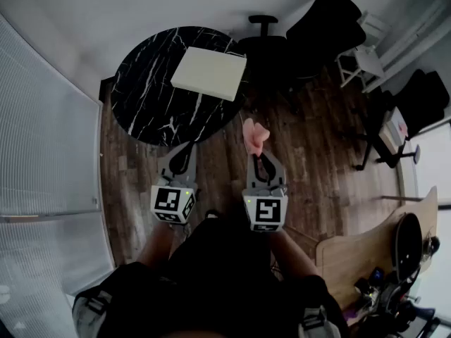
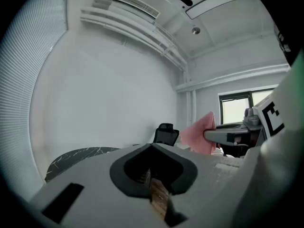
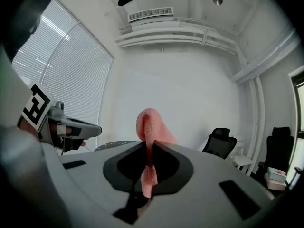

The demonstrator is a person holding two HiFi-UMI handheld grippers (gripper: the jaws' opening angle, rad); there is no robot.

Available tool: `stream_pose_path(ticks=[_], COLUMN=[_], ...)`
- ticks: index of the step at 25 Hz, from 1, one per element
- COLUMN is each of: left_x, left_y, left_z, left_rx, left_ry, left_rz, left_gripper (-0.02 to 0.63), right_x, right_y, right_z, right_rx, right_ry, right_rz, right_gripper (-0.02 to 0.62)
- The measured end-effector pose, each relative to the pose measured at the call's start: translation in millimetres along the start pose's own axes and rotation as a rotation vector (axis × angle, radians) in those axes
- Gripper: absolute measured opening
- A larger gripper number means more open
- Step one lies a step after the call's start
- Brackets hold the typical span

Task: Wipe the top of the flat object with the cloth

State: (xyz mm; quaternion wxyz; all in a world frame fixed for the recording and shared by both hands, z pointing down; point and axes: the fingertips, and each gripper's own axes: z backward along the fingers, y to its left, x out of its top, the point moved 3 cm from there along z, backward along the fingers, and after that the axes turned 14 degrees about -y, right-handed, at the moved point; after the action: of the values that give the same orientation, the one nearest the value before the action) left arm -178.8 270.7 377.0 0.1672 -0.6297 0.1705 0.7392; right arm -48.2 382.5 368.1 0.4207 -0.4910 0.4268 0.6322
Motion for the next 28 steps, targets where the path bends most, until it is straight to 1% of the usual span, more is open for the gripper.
stream_pose_path(ticks=[3,6,12,17,19,22,24,28], left_x=[-3,-7,-13,-21,-20,-16,-17,-27], left_y=[-2,1,1,4,6,14,18,15], left_z=[1,0,-29,-64,-85,-120,-141,-173], left_rx=[-0.014,-0.011,-0.014,-0.012,-0.006,0.004,0.023,0.064], left_ry=[0.012,0.023,0.020,0.038,0.046,0.051,0.059,0.091], left_rz=[0.010,0.022,0.030,0.018,0.022,-0.001,-0.005,0.006], left_gripper=[0.000,0.000,0.000,0.000,0.000,0.000,0.000,0.000], right_x=[2,1,-11,-26,-26,-24,-24,-29], right_y=[1,1,-12,-36,-49,-69,-82,-116], right_z=[0,0,-18,-56,-73,-99,-115,-137], right_rx=[0.001,-0.005,0.008,0.040,0.059,0.080,0.102,0.151], right_ry=[0.008,0.022,0.025,0.002,-0.007,-0.031,-0.044,-0.033], right_rz=[0.014,0.016,0.027,0.001,-0.001,-0.016,-0.032,-0.040], right_gripper=[0.012,0.012,0.013,0.014,0.014,0.014,0.014,0.014])
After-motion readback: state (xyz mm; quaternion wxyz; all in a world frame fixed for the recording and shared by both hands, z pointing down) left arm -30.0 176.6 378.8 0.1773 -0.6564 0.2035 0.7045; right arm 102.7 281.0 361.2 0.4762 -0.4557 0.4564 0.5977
